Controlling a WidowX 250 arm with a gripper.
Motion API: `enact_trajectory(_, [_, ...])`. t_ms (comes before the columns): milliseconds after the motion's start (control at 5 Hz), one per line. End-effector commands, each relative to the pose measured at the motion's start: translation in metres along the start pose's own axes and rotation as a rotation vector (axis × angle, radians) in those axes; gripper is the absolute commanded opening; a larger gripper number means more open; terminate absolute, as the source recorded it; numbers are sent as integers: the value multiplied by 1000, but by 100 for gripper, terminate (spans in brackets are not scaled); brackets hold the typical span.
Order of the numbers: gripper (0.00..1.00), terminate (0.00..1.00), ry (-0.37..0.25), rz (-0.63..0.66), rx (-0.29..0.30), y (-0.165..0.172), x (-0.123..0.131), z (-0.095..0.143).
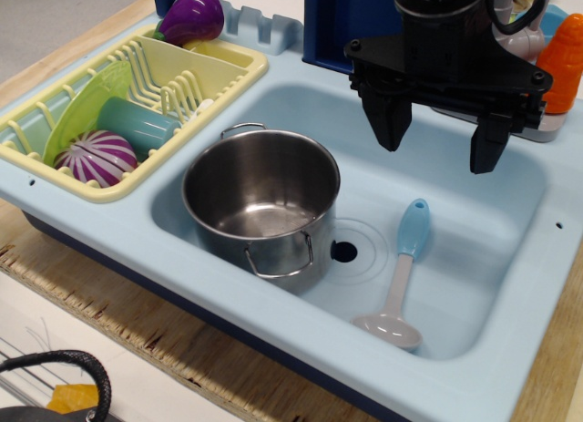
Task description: Put spoon in pot
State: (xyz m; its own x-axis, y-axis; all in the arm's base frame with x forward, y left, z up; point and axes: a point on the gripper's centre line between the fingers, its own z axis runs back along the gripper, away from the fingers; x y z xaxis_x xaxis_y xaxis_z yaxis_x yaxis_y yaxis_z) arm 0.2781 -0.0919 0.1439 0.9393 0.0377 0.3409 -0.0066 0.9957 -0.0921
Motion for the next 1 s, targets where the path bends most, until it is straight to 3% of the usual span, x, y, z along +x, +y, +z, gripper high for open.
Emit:
enact_trajectory(0, [100,0,0,0,0,0,0,0])
enact_trajectory(200, [100,0,48,38,29,-2,-3,-10])
enact_trajectory(800, [100,0,102,112,-3,0,-15,-51])
